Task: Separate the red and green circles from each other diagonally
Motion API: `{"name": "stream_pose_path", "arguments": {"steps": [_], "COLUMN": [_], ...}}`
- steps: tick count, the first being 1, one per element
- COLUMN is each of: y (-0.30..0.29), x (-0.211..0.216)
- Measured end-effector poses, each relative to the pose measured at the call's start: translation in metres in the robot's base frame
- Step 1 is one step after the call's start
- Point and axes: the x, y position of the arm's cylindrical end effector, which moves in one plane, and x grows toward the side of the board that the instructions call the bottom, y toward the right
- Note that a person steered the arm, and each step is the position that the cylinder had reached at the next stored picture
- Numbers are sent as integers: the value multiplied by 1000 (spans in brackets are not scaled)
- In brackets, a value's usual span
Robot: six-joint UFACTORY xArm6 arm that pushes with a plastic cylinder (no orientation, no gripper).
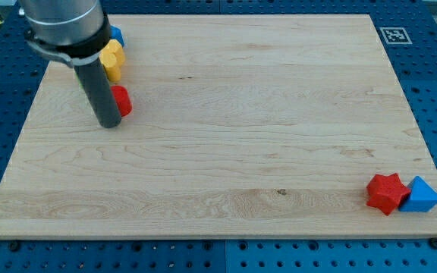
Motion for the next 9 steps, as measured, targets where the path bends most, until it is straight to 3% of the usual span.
{"name": "stream_pose_path", "arguments": {"steps": [2, 4, 5, 7, 8, 9], "y": [22, -57, -43, 112, 139, 113], "x": [7, -1, -36, -59, -59, -59]}}
